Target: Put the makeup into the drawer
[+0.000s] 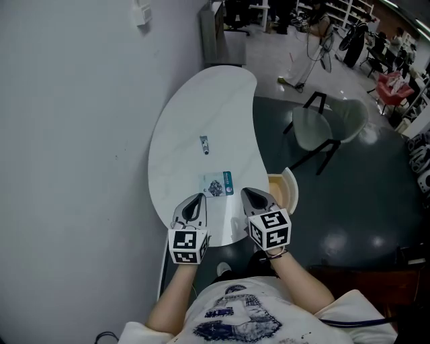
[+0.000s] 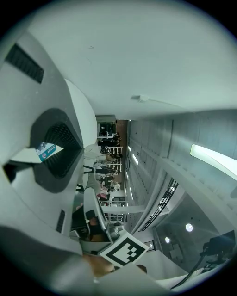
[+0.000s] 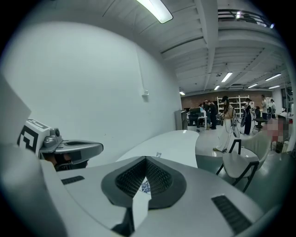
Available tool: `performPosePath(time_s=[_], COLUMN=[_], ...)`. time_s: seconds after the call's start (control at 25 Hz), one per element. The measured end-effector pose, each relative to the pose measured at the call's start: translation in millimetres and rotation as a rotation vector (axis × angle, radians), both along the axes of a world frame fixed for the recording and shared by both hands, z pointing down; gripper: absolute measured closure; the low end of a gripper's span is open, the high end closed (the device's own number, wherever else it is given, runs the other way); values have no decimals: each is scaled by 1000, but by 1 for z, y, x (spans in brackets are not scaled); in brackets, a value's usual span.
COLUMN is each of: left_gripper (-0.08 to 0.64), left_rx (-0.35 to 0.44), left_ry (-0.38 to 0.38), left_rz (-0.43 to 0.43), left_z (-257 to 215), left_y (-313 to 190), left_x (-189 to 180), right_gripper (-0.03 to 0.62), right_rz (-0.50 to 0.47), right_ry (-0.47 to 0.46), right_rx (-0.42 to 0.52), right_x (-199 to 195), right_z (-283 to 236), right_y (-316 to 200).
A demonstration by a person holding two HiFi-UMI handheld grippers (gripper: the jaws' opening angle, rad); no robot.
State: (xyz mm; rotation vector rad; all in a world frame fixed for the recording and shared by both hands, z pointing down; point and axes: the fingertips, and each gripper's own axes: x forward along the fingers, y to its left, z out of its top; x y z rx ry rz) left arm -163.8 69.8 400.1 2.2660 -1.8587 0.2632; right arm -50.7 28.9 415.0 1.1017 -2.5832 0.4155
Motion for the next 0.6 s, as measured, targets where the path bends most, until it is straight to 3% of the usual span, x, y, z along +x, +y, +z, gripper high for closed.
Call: performPosePath(time_s=[0.6], left_gripper=[526], left_rx=[48], left_ry=[-5], left_rz=[-40], left_z=[-28], left_y=[51], left_x=[-17], right_gripper=[572], right_rz=[-6], right_ry=[-36], right_rx=[78], right_x=[-6], right_z=[-44], right_y=[37])
